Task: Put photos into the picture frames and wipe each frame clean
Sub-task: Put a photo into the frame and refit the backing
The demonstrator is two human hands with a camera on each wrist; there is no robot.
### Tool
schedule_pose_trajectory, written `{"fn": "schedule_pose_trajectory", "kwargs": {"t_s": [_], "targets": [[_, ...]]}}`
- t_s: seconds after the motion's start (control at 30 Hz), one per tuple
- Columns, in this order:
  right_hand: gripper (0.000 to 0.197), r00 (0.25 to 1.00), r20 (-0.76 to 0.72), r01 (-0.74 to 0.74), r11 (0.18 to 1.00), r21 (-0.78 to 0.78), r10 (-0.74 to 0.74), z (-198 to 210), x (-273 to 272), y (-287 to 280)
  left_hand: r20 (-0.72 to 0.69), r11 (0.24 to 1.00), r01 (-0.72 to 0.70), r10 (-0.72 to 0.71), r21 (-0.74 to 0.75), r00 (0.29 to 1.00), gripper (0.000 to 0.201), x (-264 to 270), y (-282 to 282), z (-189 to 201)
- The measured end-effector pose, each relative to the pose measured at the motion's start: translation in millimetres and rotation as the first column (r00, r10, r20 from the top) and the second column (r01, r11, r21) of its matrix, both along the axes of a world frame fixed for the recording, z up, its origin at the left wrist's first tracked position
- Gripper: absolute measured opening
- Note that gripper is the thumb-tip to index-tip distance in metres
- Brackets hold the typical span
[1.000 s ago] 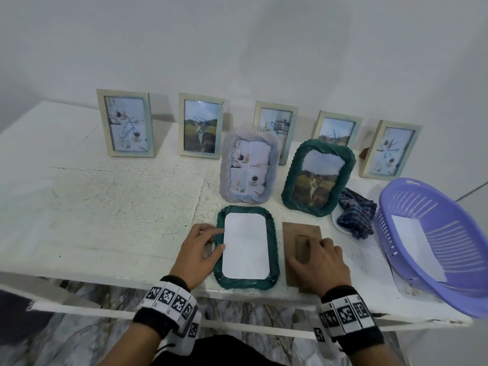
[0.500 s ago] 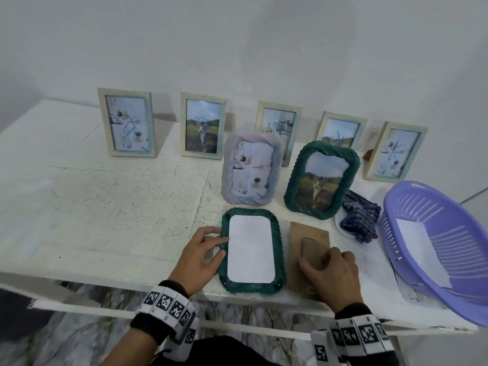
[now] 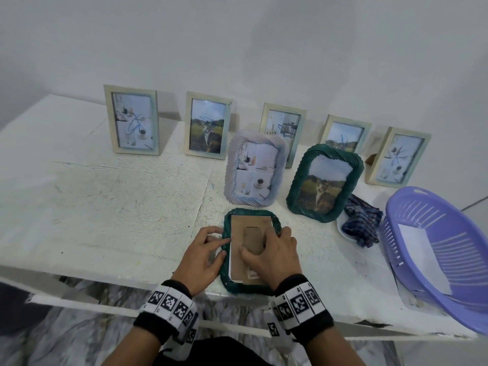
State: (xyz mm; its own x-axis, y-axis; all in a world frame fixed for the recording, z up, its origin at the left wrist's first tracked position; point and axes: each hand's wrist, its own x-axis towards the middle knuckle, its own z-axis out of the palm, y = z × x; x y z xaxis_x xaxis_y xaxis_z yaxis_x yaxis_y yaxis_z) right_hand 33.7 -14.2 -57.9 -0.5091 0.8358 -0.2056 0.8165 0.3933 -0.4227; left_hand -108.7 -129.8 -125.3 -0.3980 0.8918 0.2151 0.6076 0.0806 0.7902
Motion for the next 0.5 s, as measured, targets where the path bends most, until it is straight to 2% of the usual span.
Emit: {"fn": "schedule_pose_trajectory", "kwargs": {"t_s": [0.23, 0.5], "targets": [[0.083, 1.0, 0.005, -0.004, 1.0, -0.008, 0.004, -4.6, 0.1, -2.3, 0.014, 1.0, 0.001, -0.001, -0.005, 1.0, 0.032, 0.5, -0.6, 0.0], [0.085, 1.0, 0.008, -0.005, 1.0, -0.009, 0.005, -8.5, 1.6, -3.0, -0.002, 1.0, 0.002, -0.002, -0.016, 1.0, 0.033, 0.1, -0.6, -1.7]]}}
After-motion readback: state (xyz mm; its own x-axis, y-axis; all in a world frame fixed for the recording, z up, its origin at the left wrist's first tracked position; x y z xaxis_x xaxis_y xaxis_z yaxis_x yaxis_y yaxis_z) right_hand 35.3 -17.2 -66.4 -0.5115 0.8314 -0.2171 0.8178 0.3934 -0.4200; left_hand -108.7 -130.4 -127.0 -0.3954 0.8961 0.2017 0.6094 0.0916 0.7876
